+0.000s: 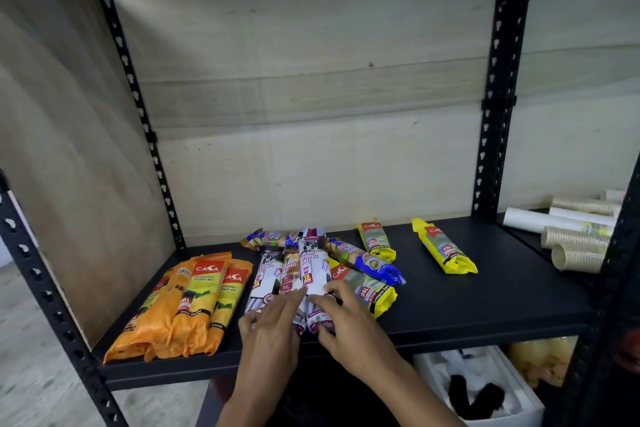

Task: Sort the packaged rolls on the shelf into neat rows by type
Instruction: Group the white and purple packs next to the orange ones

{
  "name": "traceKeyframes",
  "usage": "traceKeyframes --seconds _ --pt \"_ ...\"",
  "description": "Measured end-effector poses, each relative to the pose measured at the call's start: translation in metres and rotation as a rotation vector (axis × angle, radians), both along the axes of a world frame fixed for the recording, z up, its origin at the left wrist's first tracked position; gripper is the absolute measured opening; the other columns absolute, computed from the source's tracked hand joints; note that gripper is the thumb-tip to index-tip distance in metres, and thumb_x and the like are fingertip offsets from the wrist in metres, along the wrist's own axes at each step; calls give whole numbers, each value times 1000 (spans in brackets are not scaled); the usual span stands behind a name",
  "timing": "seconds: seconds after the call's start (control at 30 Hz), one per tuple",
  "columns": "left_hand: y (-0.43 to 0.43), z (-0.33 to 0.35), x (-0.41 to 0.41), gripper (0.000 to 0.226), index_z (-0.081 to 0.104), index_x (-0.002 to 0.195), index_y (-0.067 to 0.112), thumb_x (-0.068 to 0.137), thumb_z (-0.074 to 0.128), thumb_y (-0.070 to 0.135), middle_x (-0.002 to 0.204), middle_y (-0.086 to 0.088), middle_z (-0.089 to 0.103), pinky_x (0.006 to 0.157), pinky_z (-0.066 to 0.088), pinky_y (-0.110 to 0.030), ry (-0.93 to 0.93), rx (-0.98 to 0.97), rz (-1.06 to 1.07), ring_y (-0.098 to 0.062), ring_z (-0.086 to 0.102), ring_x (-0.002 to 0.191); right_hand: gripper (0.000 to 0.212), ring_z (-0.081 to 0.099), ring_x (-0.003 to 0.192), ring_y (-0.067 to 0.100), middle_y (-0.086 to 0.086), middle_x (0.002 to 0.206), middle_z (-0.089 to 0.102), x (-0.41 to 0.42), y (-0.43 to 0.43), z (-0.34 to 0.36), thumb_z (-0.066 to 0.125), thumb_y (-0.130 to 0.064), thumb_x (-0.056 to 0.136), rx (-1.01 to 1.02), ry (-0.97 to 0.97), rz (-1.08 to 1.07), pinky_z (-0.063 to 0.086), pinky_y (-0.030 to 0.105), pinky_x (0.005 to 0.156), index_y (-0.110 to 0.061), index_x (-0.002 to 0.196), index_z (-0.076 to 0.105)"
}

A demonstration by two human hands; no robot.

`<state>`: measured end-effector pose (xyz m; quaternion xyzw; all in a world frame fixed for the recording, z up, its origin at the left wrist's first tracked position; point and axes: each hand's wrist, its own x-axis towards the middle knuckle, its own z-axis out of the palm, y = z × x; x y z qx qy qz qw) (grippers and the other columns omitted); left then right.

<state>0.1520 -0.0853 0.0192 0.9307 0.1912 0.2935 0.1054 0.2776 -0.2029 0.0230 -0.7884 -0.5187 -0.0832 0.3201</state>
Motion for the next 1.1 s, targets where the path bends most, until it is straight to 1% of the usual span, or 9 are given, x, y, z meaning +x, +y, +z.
traceKeyframes --seconds 0.1,0.2,0.33,0.47,0.67,0.8,0.9,1.0,1.1 --pt "1 -4 -2 78 66 126 28 57 86 -2 126 1 67 79 26 -31 27 39 43 -14 61 117 46 51 119 14 -6 141 31 -4 6 -2 57 -24 92 21 25 18 51 27 91 -31 137 49" --pt "3 -7 -3 72 70 121 25 57 88 -1 126 -1 68 82 31 -34 31 39 89 -17 63 115 46 52 119 12 -7 141 32 -4 10 -6 56 -22 92 40 44 43 52 27 90 -31 137 50" --pt "7 -10 -2 66 68 124 26 66 80 -3 131 1 64 98 30 -37 -5 50 100 -15 59 121 47 51 117 8 -10 143 31 0 10 -7 57 -24 93 38 58 51 52 23 89 -33 139 49" --pt "8 -13 -5 56 65 127 26 74 67 7 137 3 58 100 34 -43 -36 45 70 -14 52 128 50 45 122 2 -18 142 29 6 6 -4 56 -38 92 19 145 109 48 27 97 -37 141 44" --pt "-17 -10 3 53 62 128 25 76 57 16 140 5 52 111 26 -49 -196 10 25 -20 40 139 47 46 122 1 -20 133 44 16 -14 12 54 -43 93 127 225 121 48 30 99 -35 139 48" --pt "-54 -1 21 42 65 122 20 82 57 14 133 4 55 105 37 -43 -310 19 -168 -19 47 130 41 56 112 6 -13 127 55 28 -47 16 57 -34 90 235 201 34 53 34 90 -34 131 55" --pt "-85 -5 36 36 65 122 13 86 61 8 124 2 58 99 44 -38 -342 -43 -295 -18 53 119 38 62 100 6 -11 116 59 33 -84 14 58 -25 90 267 204 0 56 29 80 -33 127 59" --pt "-119 -19 50 34 63 123 17 90 59 11 121 4 56 94 48 -32 -260 -124 -381 -15 55 114 38 64 89 8 -8 102 61 35 -131 -1 59 -11 91 312 207 -65 53 21 74 -27 124 63" --pt "-151 -38 64 30 63 120 19 91 57 15 116 6 56 88 50 -31 -164 -176 -452 -12 57 109 37 64 88 9 -9 99 63 41 -175 -26 60 -8 90 308 227 -184 51 20 76 -24 124 63"
